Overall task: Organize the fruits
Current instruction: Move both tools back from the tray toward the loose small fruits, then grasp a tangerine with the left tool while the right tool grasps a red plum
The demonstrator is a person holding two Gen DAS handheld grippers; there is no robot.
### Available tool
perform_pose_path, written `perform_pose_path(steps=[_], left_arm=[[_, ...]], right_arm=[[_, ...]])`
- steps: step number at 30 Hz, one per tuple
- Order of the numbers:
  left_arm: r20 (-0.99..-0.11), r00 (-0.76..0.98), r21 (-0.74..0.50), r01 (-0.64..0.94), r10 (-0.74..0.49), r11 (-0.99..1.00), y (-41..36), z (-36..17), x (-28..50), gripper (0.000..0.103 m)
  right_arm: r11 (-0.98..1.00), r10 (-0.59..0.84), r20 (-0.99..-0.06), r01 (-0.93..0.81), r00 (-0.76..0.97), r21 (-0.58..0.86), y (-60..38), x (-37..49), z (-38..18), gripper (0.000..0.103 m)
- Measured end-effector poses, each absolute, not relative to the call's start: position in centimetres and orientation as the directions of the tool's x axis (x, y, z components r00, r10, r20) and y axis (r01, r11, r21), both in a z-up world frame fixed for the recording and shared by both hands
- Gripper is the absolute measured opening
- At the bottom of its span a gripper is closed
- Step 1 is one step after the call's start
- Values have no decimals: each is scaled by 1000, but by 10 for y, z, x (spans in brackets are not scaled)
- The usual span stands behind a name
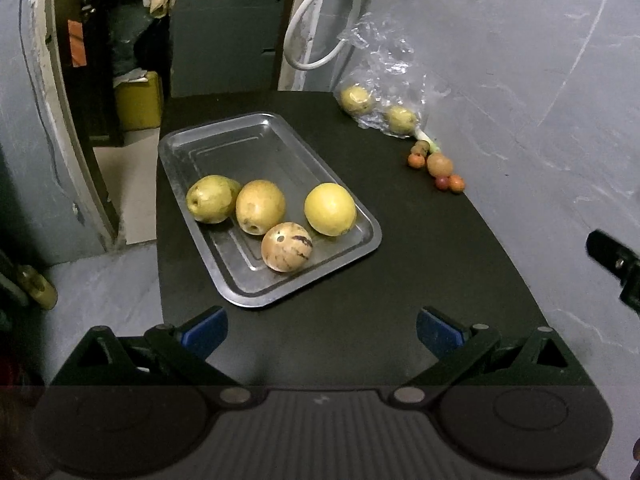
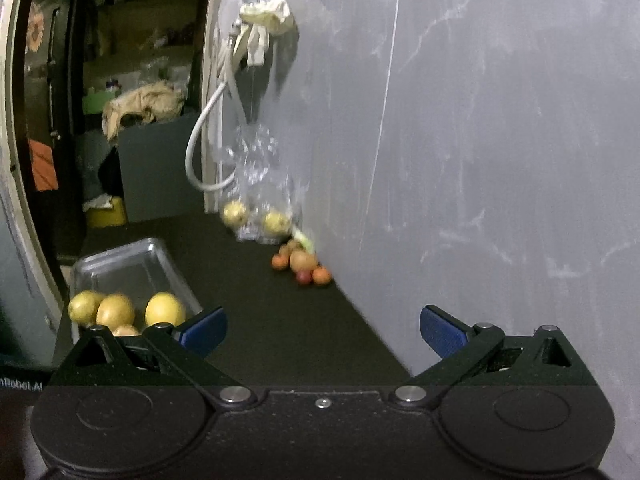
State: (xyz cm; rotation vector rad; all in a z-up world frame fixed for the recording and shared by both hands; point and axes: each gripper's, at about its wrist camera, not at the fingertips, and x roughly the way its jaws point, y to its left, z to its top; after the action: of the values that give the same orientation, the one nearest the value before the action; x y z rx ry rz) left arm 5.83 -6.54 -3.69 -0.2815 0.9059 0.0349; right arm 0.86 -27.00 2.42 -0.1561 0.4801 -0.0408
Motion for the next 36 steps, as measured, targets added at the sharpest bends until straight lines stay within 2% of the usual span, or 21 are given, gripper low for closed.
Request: perform_pose_path(steps=[7,16,24,36], left_arm=[[-804,590,-244,-218,-71,945,-62,-54,86,102],[-827,562,-224,-293,-22,929,-63,-64,136,102],[-837,547,-196,-291,-6,936,-79,-72,192,102],[-851,522,-132,-308,51,942,-105,-84,250,102]], right_arm=[[985,-47,-434,-30,900,-169,-274,49,10,102],[980,14,-540,-119,841,-158,-277,109,-30,102],[982,43,-630,-147,775,-115,-287,166,-61,102],[989,42,-688,-128,725,-74,-303,219,-90,102]])
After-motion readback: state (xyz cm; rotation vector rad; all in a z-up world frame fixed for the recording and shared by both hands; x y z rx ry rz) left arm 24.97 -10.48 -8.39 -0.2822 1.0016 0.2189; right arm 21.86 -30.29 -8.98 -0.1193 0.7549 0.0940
